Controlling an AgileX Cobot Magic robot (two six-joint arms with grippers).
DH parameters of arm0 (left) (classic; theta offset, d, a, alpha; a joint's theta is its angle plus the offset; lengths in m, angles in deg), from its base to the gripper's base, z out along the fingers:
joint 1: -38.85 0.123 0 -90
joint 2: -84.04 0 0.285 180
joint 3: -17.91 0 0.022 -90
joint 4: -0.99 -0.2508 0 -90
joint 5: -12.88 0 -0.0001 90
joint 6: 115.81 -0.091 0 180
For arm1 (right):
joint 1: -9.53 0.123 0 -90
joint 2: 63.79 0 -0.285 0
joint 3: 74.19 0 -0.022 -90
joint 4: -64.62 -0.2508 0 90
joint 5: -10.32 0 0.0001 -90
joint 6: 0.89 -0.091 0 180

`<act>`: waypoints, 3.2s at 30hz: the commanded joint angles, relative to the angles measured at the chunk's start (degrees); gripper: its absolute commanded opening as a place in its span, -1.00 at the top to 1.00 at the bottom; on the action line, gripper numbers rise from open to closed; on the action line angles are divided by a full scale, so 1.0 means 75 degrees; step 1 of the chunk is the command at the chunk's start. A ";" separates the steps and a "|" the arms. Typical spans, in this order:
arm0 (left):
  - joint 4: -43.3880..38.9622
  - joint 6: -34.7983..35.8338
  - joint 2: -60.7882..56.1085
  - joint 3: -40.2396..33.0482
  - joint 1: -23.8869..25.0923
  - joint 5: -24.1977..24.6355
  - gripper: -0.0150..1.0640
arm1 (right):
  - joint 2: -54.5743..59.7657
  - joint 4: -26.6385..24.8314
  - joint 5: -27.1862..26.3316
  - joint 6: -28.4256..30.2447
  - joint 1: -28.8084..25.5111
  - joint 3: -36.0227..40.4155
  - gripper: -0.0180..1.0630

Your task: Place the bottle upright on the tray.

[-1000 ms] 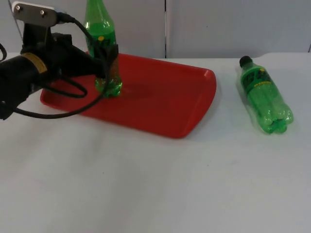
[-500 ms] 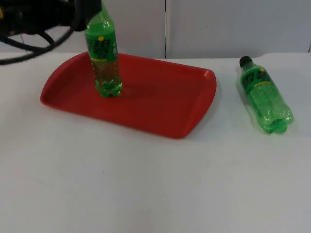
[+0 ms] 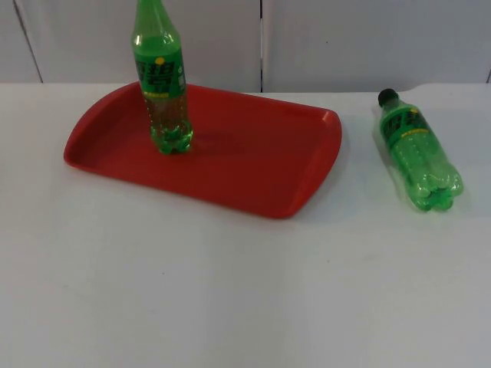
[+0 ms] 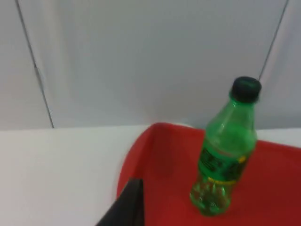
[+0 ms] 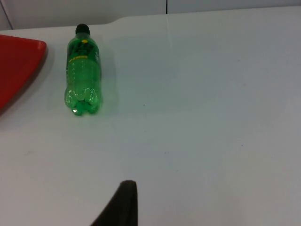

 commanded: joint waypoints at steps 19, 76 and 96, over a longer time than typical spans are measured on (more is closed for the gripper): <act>0.1138 -0.0621 -0.1079 -0.0058 -0.2144 0.1552 -0.97 | -0.0022 -0.0022 -0.0038 0.0016 -0.0042 0.0047 -0.96; 0.3796 -0.4584 -0.6050 -0.0070 -0.2144 0.6181 -0.97 | -0.0022 -0.0022 -0.0038 0.0016 -0.0042 0.0047 -0.96; 0.3598 -0.4565 -0.8342 -0.1023 -0.2144 0.7167 -0.97 | -0.0022 -0.0022 -0.0038 0.0016 -0.0042 0.0047 -0.96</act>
